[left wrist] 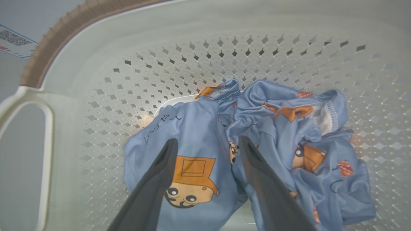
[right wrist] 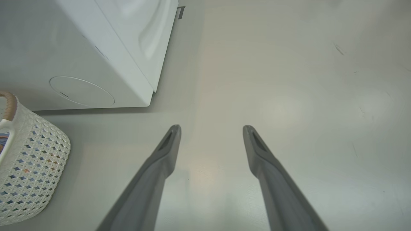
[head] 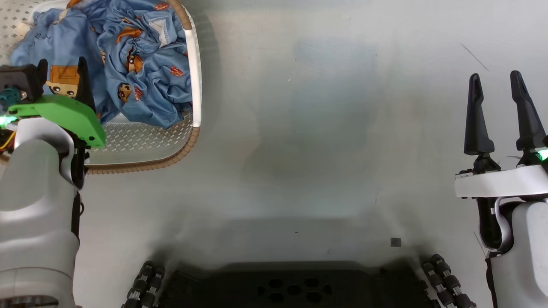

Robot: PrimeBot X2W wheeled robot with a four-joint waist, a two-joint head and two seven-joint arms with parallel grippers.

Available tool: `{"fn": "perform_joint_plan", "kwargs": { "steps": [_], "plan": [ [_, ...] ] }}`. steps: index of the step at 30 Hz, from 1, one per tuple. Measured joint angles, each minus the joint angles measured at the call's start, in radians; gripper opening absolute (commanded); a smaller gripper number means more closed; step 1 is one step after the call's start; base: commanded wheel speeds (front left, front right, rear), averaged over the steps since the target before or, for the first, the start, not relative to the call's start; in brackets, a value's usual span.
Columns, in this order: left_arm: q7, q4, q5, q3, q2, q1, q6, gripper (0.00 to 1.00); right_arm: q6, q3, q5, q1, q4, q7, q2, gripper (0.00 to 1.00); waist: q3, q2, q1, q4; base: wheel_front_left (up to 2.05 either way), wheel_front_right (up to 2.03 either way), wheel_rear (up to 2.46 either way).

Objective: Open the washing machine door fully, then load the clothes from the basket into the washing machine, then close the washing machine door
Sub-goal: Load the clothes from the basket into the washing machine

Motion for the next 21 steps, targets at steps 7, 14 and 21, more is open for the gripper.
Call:
{"fn": "perform_joint_plan", "kwargs": {
  "steps": [7,14,21],
  "plan": [
    [0.000,0.041,0.007,-0.013,0.001,-0.041,0.009,1.00,0.000,-0.012,0.000,0.000,-0.001,0.000,0.000,1.00,0.015,0.0000,0.0000,0.002,0.00,0.00,0.00],
    [0.000,0.068,0.008,-0.016,0.006,-0.075,0.012,1.00,0.000,-0.012,0.000,0.000,-0.011,0.000,0.002,1.00,0.027,0.0000,0.0000,0.002,0.00,0.00,0.00],
    [0.009,0.118,0.018,-0.017,0.011,-0.105,0.028,1.00,0.000,-0.017,0.000,0.000,-0.021,0.000,0.005,1.00,0.050,0.0000,0.0000,0.002,0.00,0.00,0.00]
  ]
}}
